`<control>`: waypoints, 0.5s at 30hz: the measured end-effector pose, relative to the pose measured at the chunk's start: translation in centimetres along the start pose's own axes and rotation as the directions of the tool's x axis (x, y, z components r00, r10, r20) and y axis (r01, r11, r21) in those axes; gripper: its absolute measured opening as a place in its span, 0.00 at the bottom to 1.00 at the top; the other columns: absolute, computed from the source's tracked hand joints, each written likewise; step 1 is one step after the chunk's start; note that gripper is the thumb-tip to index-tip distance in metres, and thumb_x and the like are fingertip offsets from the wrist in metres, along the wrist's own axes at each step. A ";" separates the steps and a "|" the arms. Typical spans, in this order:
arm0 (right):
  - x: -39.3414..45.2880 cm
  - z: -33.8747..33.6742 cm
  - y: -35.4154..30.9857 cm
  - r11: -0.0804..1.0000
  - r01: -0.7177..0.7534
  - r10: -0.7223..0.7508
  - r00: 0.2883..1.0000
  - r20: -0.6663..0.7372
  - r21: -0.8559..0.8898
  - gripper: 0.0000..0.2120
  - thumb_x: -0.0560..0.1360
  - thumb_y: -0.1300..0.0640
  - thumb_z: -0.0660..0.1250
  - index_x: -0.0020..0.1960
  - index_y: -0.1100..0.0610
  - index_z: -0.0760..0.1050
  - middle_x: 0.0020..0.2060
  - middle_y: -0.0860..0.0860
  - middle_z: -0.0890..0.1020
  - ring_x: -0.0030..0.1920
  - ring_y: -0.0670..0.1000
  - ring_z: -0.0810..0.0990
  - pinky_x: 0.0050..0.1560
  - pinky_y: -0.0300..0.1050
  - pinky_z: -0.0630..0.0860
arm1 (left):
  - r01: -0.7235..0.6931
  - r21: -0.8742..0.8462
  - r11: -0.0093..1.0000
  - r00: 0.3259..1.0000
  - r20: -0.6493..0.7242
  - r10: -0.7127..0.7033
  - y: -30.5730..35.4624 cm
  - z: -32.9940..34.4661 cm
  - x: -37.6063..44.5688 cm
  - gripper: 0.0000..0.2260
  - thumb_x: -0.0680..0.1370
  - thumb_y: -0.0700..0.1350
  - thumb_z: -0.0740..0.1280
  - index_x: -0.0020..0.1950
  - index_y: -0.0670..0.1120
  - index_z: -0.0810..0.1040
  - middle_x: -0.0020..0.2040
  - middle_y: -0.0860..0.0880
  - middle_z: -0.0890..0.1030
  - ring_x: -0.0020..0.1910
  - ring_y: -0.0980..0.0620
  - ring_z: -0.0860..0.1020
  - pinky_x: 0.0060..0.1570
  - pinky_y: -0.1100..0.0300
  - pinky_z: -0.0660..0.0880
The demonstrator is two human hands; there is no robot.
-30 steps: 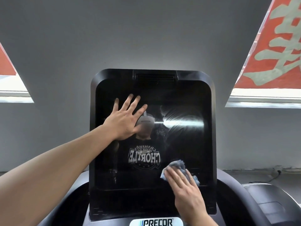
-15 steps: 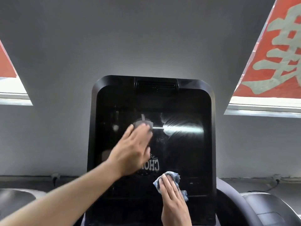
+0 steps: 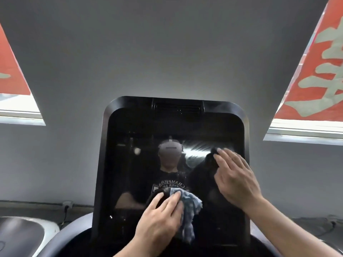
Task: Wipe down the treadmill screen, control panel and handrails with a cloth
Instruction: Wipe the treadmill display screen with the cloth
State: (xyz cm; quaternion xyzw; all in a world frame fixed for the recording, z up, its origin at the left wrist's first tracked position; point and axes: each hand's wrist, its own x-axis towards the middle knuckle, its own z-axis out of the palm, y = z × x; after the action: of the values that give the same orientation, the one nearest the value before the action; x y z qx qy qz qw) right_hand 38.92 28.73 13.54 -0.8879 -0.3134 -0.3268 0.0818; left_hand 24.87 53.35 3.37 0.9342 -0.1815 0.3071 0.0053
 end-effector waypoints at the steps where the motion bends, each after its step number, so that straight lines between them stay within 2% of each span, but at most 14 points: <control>1: 0.8 0.6 0.9 0.999 0.030 -0.028 0.999 0.029 -0.039 0.24 0.78 0.56 0.64 0.73 0.62 0.75 0.75 0.58 0.74 0.77 0.59 0.70 0.79 0.58 0.65 | 0.035 0.052 0.998 0.999 -0.003 -0.035 -0.6 -0.5 1.2 0.18 0.78 0.44 0.73 0.66 0.43 0.81 0.72 0.41 0.77 0.67 0.50 0.80 0.68 0.44 0.76; 3: 0.9 1.8 2.1 0.996 0.079 -0.077 0.997 0.027 -0.045 0.26 0.79 0.56 0.63 0.76 0.62 0.72 0.78 0.57 0.71 0.80 0.58 0.66 0.81 0.56 0.61 | 0.165 0.123 0.979 0.986 -0.039 -0.162 -1.3 -1.8 4.2 0.21 0.77 0.42 0.72 0.70 0.41 0.78 0.73 0.39 0.76 0.68 0.47 0.79 0.72 0.42 0.72; 5: 0.1 3.2 2.4 0.997 0.077 -0.077 0.997 -0.029 -0.016 0.27 0.80 0.56 0.62 0.78 0.61 0.70 0.80 0.56 0.68 0.82 0.56 0.62 0.81 0.58 0.60 | 0.325 0.106 0.940 0.946 -0.034 -0.324 -1.0 -3.0 7.2 0.26 0.77 0.42 0.71 0.74 0.40 0.74 0.74 0.38 0.75 0.72 0.42 0.76 0.73 0.40 0.70; 6: -0.3 3.6 2.4 0.997 0.078 -0.078 0.995 -0.061 -0.008 0.28 0.80 0.56 0.61 0.79 0.62 0.69 0.80 0.56 0.67 0.82 0.55 0.61 0.81 0.59 0.61 | 0.354 0.095 0.931 0.935 -0.036 -0.352 -0.2 -3.0 8.1 0.26 0.77 0.44 0.70 0.74 0.40 0.74 0.74 0.36 0.74 0.74 0.39 0.73 0.74 0.39 0.69; 7: -0.4 4.0 2.4 0.997 0.080 -0.080 0.992 -0.093 -0.006 0.27 0.81 0.56 0.60 0.79 0.62 0.69 0.80 0.56 0.67 0.82 0.55 0.61 0.80 0.60 0.62 | 0.327 0.099 0.940 0.945 -0.026 -0.327 1.0 -2.3 8.2 0.25 0.77 0.46 0.68 0.73 0.39 0.76 0.74 0.35 0.73 0.76 0.35 0.70 0.74 0.38 0.68; 8: -0.4 4.3 2.4 0.997 0.083 -0.083 0.989 -0.122 -0.009 0.27 0.81 0.56 0.60 0.79 0.62 0.69 0.80 0.56 0.68 0.82 0.55 0.62 0.79 0.61 0.63 | 0.244 0.111 0.963 0.970 -0.009 -0.245 2.5 -1.0 7.8 0.22 0.77 0.47 0.66 0.69 0.40 0.78 0.73 0.35 0.74 0.77 0.33 0.68 0.74 0.38 0.68; 10: -0.3 4.6 2.5 0.995 0.100 -0.100 0.981 -0.164 -0.009 0.27 0.80 0.57 0.61 0.78 0.63 0.70 0.79 0.57 0.69 0.81 0.56 0.64 0.78 0.62 0.66 | -0.033 0.124 0.992 0.998 0.065 0.025 4.5 1.4 6.1 0.15 0.78 0.47 0.64 0.61 0.43 0.81 0.70 0.38 0.78 0.77 0.34 0.68 0.75 0.40 0.68; 11: -0.3 4.8 2.6 0.994 0.114 -0.113 0.978 -0.178 -0.005 0.27 0.80 0.57 0.61 0.77 0.63 0.71 0.79 0.57 0.69 0.81 0.56 0.65 0.77 0.63 0.66 | -0.139 0.120 0.983 0.989 0.074 0.131 4.2 2.0 5.8 0.12 0.79 0.45 0.63 0.59 0.44 0.80 0.69 0.40 0.79 0.77 0.35 0.68 0.75 0.41 0.68; 12: -0.3 4.8 2.7 0.992 0.127 -0.124 0.974 -0.191 0.000 0.26 0.80 0.57 0.61 0.77 0.63 0.71 0.79 0.57 0.70 0.80 0.56 0.66 0.77 0.63 0.67 | -0.180 0.120 0.976 0.983 0.050 0.175 3.1 2.0 6.1 0.11 0.80 0.44 0.62 0.60 0.44 0.79 0.70 0.41 0.78 0.78 0.36 0.68 0.76 0.42 0.67; 13: -0.3 4.9 2.8 0.991 0.136 -0.132 0.970 -0.203 0.004 0.26 0.80 0.58 0.61 0.77 0.63 0.71 0.79 0.57 0.70 0.80 0.56 0.67 0.77 0.62 0.67 | -0.162 0.119 0.980 0.987 0.005 0.162 1.7 1.6 7.3 0.13 0.81 0.43 0.61 0.64 0.44 0.78 0.73 0.41 0.77 0.79 0.38 0.67 0.76 0.43 0.66; 15: -0.3 4.8 2.9 0.990 0.141 -0.134 0.967 -0.218 0.019 0.26 0.80 0.58 0.62 0.77 0.63 0.71 0.79 0.57 0.70 0.80 0.56 0.67 0.77 0.62 0.67 | 0.036 0.090 0.995 0.993 -0.112 -0.026 -0.9 0.1 10.9 0.22 0.81 0.43 0.61 0.75 0.41 0.73 0.78 0.41 0.70 0.81 0.41 0.63 0.79 0.45 0.62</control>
State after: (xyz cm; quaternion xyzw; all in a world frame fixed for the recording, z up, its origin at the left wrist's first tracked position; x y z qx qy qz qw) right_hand 43.06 27.98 9.77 -0.8217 -0.3690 -0.4208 0.1076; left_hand 33.37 50.46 9.68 0.9178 -0.1520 0.3661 -0.0227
